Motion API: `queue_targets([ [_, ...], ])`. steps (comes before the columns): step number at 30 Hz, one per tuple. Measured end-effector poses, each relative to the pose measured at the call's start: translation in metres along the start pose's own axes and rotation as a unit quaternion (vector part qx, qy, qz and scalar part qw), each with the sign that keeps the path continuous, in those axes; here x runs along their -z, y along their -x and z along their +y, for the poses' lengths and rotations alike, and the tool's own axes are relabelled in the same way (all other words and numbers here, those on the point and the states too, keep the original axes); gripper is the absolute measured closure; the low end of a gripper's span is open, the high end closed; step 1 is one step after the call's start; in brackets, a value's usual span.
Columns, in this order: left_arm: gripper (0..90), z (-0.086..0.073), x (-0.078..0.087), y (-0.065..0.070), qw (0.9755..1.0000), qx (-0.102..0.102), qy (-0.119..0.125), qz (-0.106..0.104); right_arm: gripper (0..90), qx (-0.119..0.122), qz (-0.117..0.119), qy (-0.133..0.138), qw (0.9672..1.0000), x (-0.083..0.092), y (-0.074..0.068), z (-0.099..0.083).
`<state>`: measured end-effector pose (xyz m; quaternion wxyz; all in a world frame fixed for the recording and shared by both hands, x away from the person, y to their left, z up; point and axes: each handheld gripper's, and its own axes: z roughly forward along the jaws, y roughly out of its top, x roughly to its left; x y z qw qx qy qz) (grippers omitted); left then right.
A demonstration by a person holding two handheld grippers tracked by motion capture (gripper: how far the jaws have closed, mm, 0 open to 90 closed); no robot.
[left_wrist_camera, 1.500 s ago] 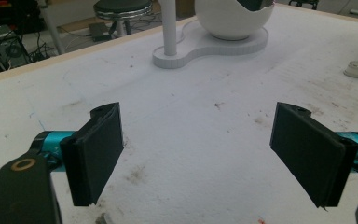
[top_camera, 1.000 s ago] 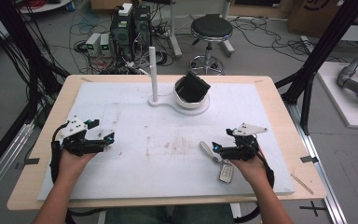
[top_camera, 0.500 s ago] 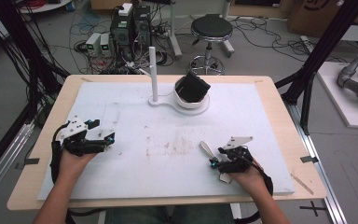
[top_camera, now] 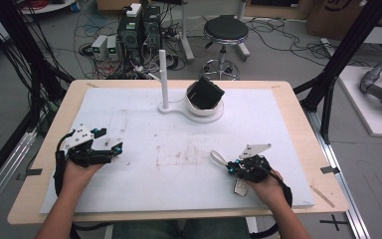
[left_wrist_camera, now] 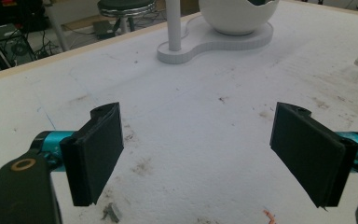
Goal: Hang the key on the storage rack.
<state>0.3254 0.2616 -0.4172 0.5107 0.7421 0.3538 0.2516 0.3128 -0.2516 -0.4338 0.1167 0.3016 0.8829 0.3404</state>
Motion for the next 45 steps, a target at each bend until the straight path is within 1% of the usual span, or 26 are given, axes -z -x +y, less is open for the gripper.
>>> queue_targets([
  [3,17.1,-0.001,0.001,0.0,1.0,0.002,0.001,0.002,82.9,-0.003,0.001,0.03,0.9995,0.007,-0.002,0.01],
  [4,17.1,-0.001,0.001,-0.001,1.0,0.0,-0.001,0.003,82.9,-0.001,-0.001,0.039,0.9992,0.009,-0.002,0.014],
  [5,17.1,-0.001,0.002,-0.001,1.0,0.002,-0.001,0.003,82.9,0.002,-0.002,0.047,0.9989,0.01,-0.002,0.017],
  [7,17.1,-0.001,0.003,-0.001,1.0,0.002,0.001,0.004,82.9,0.002,-0.003,0.057,0.9984,0.011,-0.001,0.024],
  [9,17.1,-0.001,0.004,-0.001,1.0,0.0,0.003,0.005,82.9,0.002,-0.009,0.065,0.9978,0.013,0.001,0.031],
  [10,17.1,-0.001,0.004,-0.001,1.0,0.003,0.004,0.006,82.9,0.0,-0.011,0.069,0.9975,0.013,0.002,0.034],
  [12,17.1,-0.001,0.004,-0.001,1.0,0.001,0.0,0.006,83.0,-0.001,-0.015,0.078,0.9968,0.016,0.004,0.042],
  [14,17.1,-0.002,0.004,-0.001,1.0,0.001,-0.001,0.006,82.9,0.001,-0.023,0.09,0.9957,0.02,0.006,0.051],
  [18,17.1,-0.002,0.004,-0.001,1.0,0.002,0.0,0.005,82.9,0.012,-0.035,0.114,0.9928,0.029,0.01,0.072],
  [21,17.1,-0.002,0.004,-0.001,1.0,0.0,-0.001,0.005,82.9,0.017,-0.039,0.127,0.9909,0.034,0.013,0.089],
  [22,17.1,-0.002,0.004,-0.001,1.0,0.0,-0.001,0.005,82.9,0.02,-0.043,0.135,0.9897,0.035,0.014,0.094],
  [27,17.1,-0.002,0.003,-0.001,1.0,0.001,-0.003,0.004,82.9,0.028,-0.05,0.145,0.9878,0.035,0.016,0.119],
  [29,17.1,-0.002,0.003,0.0,1.0,-0.001,-0.004,0.003,82.9,0.034,-0.055,0.148,0.9869,0.034,0.016,0.128],
  [32,17.1,-0.002,0.004,0.001,1.0,-0.002,-0.002,0.001,82.9,0.041,-0.056,0.149,0.9865,0.033,0.015,0.14],
  [34,17.1,-0.002,0.004,0.0,1.0,-0.001,-0.002,0.001,82.9,0.045,-0.059,0.152,0.9856,0.032,0.015,0.147],
  [38,17.1,-0.002,0.004,0.0,1.0,0.0,-0.002,0.001,82.9,0.044,-0.058,0.166,0.9834,0.029,0.016,0.162],
  [41,17.1,-0.002,0.004,0.0,1.0,-0.001,-0.002,0.002,82.9,0.049,-0.063,0.166,0.9828,0.025,0.016,0.173],
  [45,17.1,-0.002,0.004,0.0,1.0,-0.001,-0.001,0.002,82.9,0.052,-0.062,0.173,0.9816,0.02,0.016,0.189],
])
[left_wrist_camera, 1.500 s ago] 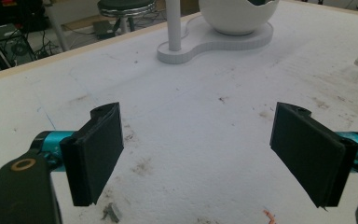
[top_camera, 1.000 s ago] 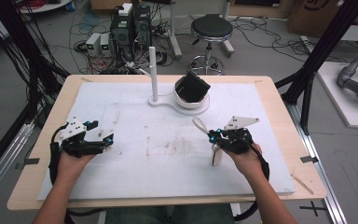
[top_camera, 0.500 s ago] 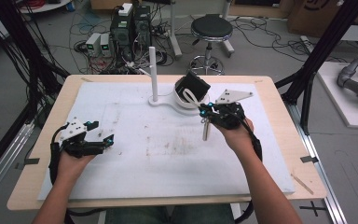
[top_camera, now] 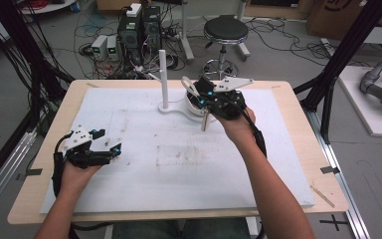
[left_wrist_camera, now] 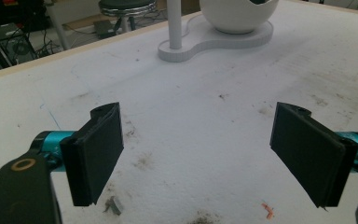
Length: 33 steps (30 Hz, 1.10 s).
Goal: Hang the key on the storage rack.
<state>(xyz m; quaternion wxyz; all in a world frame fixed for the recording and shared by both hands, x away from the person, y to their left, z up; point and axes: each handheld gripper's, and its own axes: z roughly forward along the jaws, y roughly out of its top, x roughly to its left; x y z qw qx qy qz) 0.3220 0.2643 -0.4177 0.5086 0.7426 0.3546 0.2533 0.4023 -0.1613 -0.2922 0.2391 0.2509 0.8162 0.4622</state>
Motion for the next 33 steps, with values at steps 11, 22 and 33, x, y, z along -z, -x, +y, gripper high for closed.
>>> queue_targets([
  [11,17.1,0.0,0.0,-0.001,1.0,0.0,0.0,0.001,82.9,0.014,-0.005,0.001,0.9999,-0.027,-0.001,0.031],
  [22,17.1,-0.001,0.002,-0.002,1.0,0.002,0.001,0.006,82.9,0.033,-0.006,-0.012,0.9994,-0.053,-0.001,0.054],
  [33,17.1,-0.002,0.004,-0.003,1.0,0.005,0.001,0.007,82.8,0.04,-0.004,-0.027,0.9988,-0.075,-0.005,0.056],
])
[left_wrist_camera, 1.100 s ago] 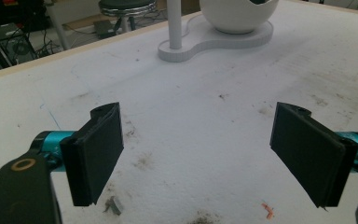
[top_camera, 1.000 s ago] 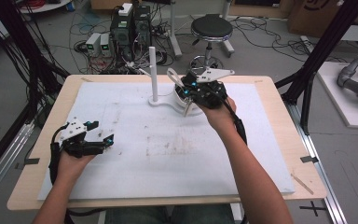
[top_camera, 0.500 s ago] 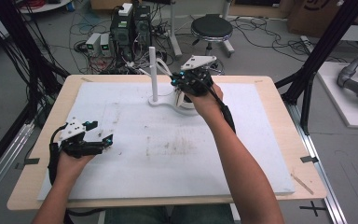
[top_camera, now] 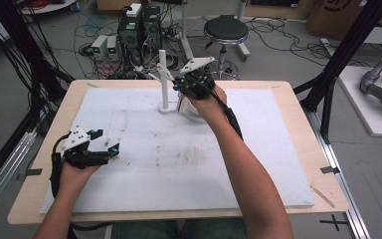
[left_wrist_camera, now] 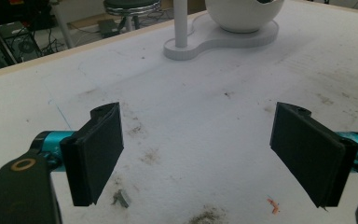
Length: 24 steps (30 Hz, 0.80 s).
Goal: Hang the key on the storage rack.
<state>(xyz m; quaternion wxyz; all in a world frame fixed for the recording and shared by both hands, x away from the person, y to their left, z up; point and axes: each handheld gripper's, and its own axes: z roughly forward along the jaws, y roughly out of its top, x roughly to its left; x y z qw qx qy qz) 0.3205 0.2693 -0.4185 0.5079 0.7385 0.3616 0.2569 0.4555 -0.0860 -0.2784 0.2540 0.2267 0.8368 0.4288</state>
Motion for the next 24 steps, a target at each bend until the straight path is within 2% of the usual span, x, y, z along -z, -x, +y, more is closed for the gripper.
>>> queue_targets([
  [13,17.1,0.0,0.0,0.0,1.0,0.001,-0.001,-0.002,82.8,-0.008,-0.003,-0.03,0.9995,-0.017,0.002,-0.007],
  [24,17.1,0.0,0.0,0.0,1.0,0.0,-0.001,-0.002,82.8,-0.003,-0.012,-0.044,0.999,-0.03,0.001,-0.009],
])
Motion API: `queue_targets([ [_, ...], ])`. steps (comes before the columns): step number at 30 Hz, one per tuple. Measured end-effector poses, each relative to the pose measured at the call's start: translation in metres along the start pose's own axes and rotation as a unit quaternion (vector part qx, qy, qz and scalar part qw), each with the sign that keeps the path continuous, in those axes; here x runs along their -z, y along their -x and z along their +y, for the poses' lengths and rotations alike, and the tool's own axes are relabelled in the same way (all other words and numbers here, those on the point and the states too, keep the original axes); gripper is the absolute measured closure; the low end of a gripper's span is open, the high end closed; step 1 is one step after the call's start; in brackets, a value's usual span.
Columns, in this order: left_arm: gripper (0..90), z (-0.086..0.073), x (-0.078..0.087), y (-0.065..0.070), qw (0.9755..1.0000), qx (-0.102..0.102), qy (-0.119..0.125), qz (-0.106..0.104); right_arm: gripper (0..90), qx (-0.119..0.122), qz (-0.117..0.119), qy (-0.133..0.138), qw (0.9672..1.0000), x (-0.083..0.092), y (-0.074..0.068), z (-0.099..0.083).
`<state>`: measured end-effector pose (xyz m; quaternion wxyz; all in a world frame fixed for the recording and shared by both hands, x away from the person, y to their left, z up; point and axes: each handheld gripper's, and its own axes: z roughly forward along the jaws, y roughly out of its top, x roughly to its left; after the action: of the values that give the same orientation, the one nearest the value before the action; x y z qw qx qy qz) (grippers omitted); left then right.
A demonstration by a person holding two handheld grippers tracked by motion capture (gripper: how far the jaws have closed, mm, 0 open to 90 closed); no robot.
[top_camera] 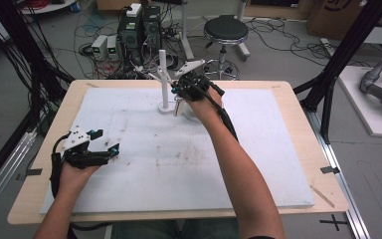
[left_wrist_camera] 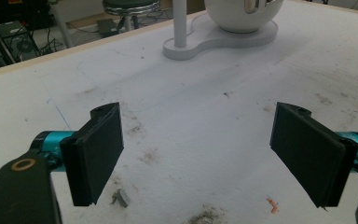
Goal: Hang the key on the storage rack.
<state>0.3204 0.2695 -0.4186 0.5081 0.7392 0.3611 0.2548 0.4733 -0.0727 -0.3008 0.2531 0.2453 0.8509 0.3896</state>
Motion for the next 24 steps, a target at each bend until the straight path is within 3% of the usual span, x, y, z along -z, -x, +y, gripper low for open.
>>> queue_targets([
  [12,17.1,-0.0003,-0.0007,0.0001,1.0,-0.001,-0.002,-0.003,82.8,0.0,-0.005,0.001,1.0,-0.0039,-0.0006,0.0011],
  [24,17.1,0.0001,-0.0006,0.0004,1.0,0.0,0.001,-0.006,82.8,0.016,-0.017,-0.002,0.9997,-0.0011,-0.0051,0.0035],
])
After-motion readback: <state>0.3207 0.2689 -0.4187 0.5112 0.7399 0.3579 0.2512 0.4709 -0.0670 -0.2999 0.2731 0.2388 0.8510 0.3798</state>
